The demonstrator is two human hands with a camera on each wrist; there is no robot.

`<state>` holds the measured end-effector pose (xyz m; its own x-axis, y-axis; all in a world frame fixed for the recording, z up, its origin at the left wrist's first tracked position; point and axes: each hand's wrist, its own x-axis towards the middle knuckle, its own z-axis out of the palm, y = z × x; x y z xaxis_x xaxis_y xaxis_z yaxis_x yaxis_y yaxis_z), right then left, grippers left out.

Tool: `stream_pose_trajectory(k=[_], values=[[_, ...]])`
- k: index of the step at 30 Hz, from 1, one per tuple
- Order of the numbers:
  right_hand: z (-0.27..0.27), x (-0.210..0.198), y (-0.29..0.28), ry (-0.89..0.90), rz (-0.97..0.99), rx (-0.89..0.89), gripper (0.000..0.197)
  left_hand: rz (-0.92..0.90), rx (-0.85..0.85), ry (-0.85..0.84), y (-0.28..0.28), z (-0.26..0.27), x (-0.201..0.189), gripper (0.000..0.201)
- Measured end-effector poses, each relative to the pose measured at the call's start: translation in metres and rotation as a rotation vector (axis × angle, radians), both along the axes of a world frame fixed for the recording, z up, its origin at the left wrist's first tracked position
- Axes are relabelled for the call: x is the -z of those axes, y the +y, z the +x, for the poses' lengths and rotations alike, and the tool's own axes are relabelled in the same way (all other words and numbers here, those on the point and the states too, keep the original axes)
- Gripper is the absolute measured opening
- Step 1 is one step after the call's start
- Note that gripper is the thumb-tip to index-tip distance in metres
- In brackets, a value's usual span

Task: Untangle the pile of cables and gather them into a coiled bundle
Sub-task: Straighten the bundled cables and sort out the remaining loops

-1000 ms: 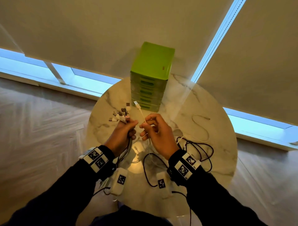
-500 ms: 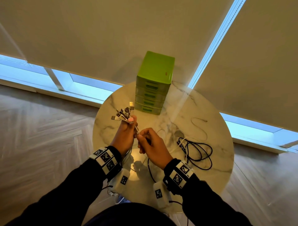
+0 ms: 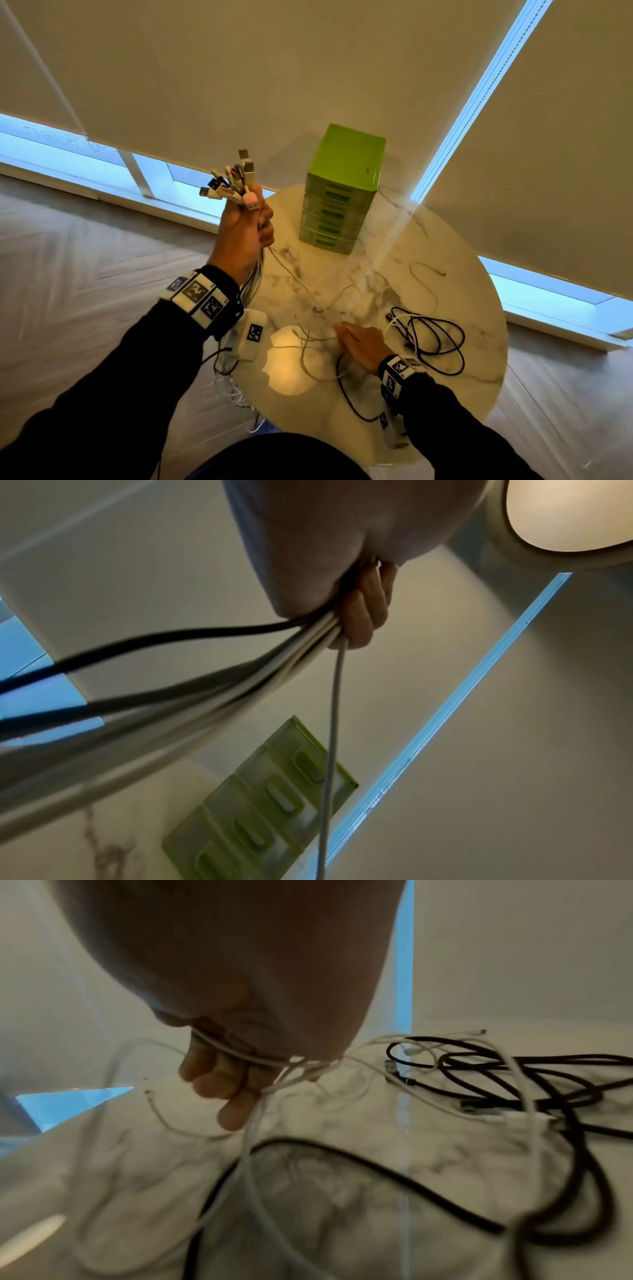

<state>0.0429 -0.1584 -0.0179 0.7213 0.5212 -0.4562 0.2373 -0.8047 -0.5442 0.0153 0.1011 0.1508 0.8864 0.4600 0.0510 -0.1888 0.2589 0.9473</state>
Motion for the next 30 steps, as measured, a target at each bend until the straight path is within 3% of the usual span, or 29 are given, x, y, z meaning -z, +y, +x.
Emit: stream_pose_trajectory(k=[4,6,8,11,15,18,21,24,27,30], values=[[0.042,-0.017,0.013,-0.171,0.109,0.27,0.06,0.113,0.046,0.088,-0.013,0.0,0.013,0.036],[0.054,-0.043,0.025,-0.284,0.227,0.337,0.056,0.17,0.062,0.17,-0.022,0.0,0.029,0.036],[0.055,-0.074,0.039,-0.362,0.358,0.281,0.04,0.194,0.101,0.229,-0.032,0.0,0.043,0.037],[0.043,-0.103,0.056,-0.443,0.502,0.032,0.027,0.166,0.15,0.29,-0.046,-0.001,0.051,0.037],[0.03,-0.106,0.063,-0.389,0.405,-0.154,0.02,0.141,0.134,0.264,-0.05,0.003,0.055,0.041],[0.028,-0.104,0.061,-0.244,0.319,-0.209,0.031,0.137,0.084,0.222,-0.048,0.011,0.057,0.039],[0.033,-0.085,0.052,-0.109,0.11,-0.291,0.044,0.039,-0.025,0.178,-0.042,0.019,0.046,0.03],[0.042,-0.061,0.03,-0.073,-0.066,-0.328,0.046,-0.104,-0.068,0.1,-0.028,0.019,0.029,0.025],[0.058,-0.044,0.002,-0.082,-0.196,-0.359,0.037,-0.104,-0.107,0.04,-0.013,0.015,0.013,0.025],[0.076,-0.037,-0.024,-0.05,-0.274,-0.311,0.041,-0.098,-0.191,-0.008,0.008,0.016,0.002,0.032]])
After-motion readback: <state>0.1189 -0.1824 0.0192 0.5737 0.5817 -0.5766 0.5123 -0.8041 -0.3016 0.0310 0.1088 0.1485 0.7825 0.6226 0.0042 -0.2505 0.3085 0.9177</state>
